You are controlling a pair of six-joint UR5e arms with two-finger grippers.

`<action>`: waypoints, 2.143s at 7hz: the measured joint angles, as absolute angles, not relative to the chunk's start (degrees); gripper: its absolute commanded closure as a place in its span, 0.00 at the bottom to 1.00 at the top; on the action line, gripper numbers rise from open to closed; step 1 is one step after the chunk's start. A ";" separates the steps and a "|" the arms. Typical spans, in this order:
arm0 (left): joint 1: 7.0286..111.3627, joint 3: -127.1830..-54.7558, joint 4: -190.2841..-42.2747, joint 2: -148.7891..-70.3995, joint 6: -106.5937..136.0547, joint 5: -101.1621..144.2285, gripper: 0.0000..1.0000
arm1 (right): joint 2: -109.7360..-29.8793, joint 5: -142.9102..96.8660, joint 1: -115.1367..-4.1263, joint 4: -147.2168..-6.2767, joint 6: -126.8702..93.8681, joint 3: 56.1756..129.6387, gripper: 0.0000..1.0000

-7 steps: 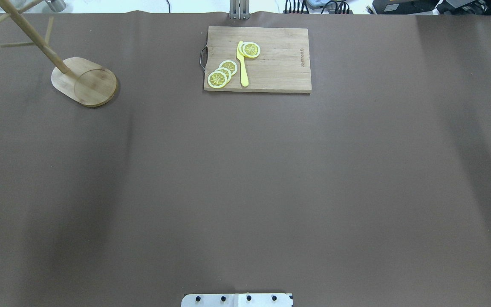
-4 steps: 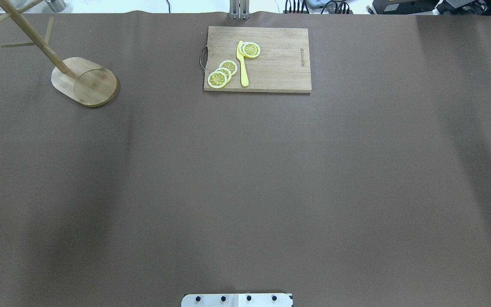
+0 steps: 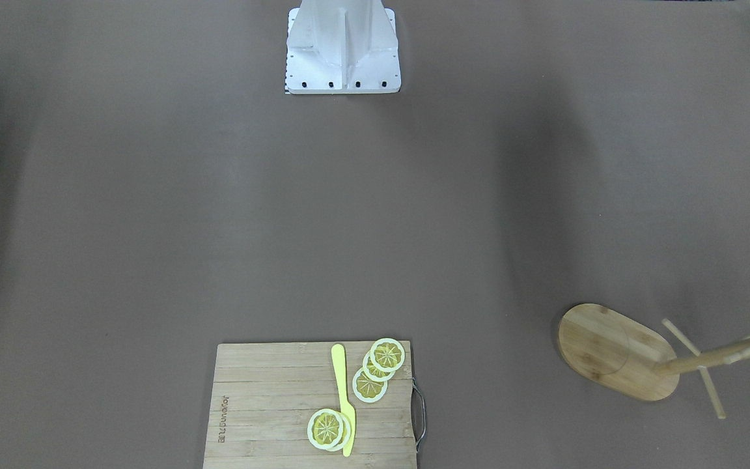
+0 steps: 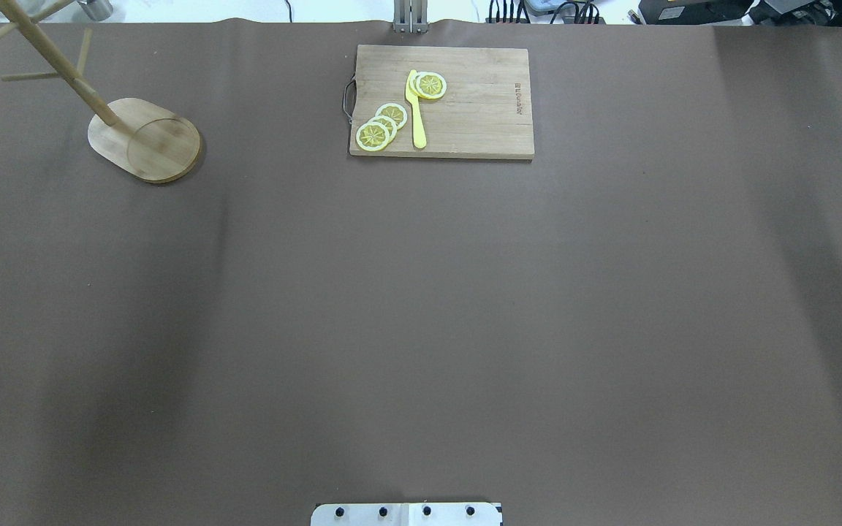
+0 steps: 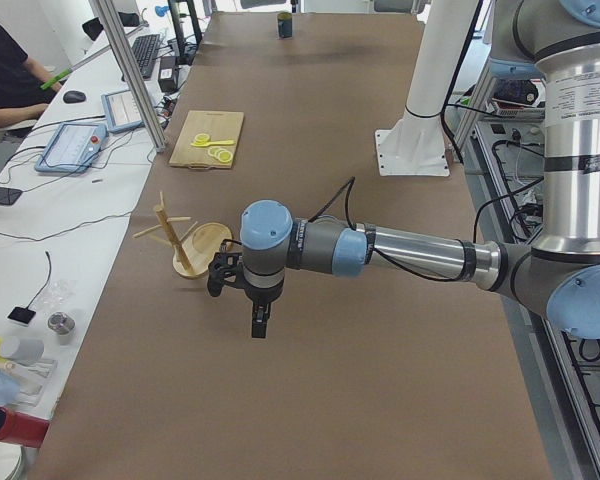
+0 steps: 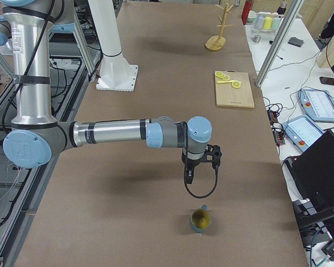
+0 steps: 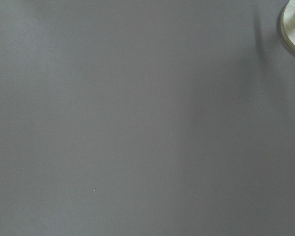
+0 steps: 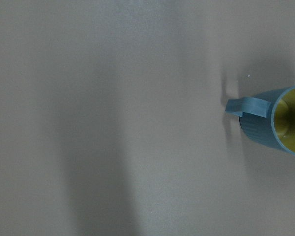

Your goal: Hang cup on storage rack

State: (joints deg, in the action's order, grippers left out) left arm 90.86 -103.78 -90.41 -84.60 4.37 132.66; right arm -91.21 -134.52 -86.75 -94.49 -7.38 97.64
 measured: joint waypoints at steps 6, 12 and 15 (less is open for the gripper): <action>90.79 -103.86 -90.68 -84.73 4.54 132.80 0.01 | -91.01 -134.45 -86.75 -94.64 -7.30 97.67 0.00; 90.79 -103.52 -91.79 -84.97 4.20 132.88 0.01 | -91.19 -134.82 -86.75 -94.49 -7.38 97.73 0.00; 90.77 -102.84 -92.99 -84.90 4.40 133.06 0.01 | -91.18 -134.80 -86.75 -94.68 -7.36 97.82 0.00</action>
